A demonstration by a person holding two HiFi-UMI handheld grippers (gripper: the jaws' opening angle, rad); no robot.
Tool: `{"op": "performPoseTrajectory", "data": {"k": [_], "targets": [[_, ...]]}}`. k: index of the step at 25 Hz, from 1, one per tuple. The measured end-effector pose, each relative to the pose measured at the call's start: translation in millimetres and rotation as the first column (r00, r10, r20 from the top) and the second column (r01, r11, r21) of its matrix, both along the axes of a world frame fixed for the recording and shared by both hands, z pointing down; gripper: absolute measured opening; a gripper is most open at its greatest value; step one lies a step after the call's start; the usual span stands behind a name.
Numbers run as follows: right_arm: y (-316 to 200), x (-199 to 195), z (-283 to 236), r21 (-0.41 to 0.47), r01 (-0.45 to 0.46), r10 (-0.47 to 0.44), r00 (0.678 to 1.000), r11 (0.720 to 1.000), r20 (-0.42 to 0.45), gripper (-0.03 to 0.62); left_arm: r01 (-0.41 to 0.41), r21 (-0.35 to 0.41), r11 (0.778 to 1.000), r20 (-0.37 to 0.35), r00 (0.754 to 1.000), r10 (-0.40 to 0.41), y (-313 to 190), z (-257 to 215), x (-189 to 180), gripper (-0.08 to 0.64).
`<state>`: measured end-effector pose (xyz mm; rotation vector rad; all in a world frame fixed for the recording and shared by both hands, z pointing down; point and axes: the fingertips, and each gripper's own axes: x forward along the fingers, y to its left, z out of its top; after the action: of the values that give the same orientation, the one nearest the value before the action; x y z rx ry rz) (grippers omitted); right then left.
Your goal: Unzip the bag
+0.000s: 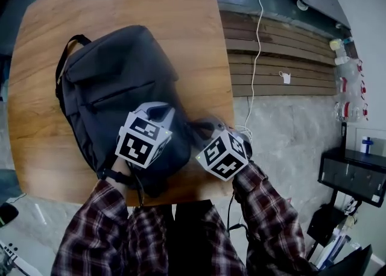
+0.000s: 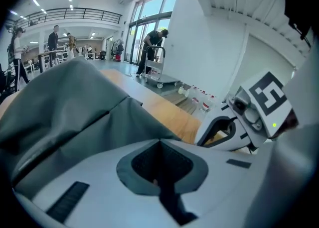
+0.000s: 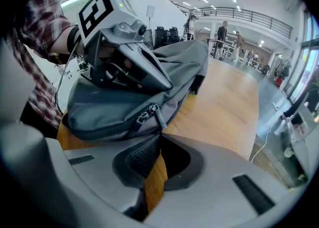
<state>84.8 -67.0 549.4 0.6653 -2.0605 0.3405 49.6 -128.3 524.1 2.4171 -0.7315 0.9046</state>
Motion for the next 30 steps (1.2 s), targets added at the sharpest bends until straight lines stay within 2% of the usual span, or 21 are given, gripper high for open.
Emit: {"op": "performPoseTrajectory", "data": {"k": [4, 6, 10, 15, 19, 24, 26, 30], "targets": [[32.2, 1.1, 2.6, -0.052, -0.050, 0.051, 0.998, 0.997, 0.021, 0.018, 0.005, -0.009, 1.000, 0.002, 1.000, -0.005, -2.5, 2.8, 3.2, 0.008], [61.2, -6.7, 0.5, -0.081, -0.047, 0.051, 0.998, 0.996, 0.042, 0.018, 0.010, -0.004, 1.000, 0.009, 1.000, -0.010, -0.8, 2.3, 3.2, 0.008], [112.1, -39.0, -10.6, -0.106, -0.024, 0.035, 0.994, 0.994, 0.102, 0.018, 0.017, 0.000, 1.000, 0.021, 1.000, -0.017, -0.9, 2.8, 2.7, 0.008], [154.3, -90.3, -15.7, -0.156, 0.048, -0.015, 0.979, 0.987, 0.202, 0.018, 0.027, 0.010, 1.000, 0.028, 0.999, -0.027, -5.9, 3.7, 4.3, 0.008], [153.3, -82.0, -17.7, -0.148, 0.036, -0.004, 0.978, 0.988, 0.209, 0.018, 0.007, 0.023, 1.000, 0.009, 1.000, -0.008, -4.7, -1.4, 2.0, 0.008], [128.5, -47.4, -15.5, -0.097, -0.005, 0.019, 0.988, 0.995, 0.150, 0.018, -0.047, 0.134, 0.990, 0.166, 0.986, 0.025, -19.9, 3.5, -31.0, 0.008], [112.4, -31.3, -13.4, -0.076, -0.027, 0.037, 0.991, 0.997, 0.128, 0.018, -0.012, 0.132, 0.991, 0.183, 0.983, -0.013, -24.1, 6.8, -48.0, 0.008], [72.8, -6.6, -10.3, -0.035, -0.053, 0.056, 0.995, 0.998, 0.085, 0.018, 0.094, 0.080, 0.992, 0.186, 0.977, -0.108, -22.7, 12.5, -87.1, 0.008]]}}
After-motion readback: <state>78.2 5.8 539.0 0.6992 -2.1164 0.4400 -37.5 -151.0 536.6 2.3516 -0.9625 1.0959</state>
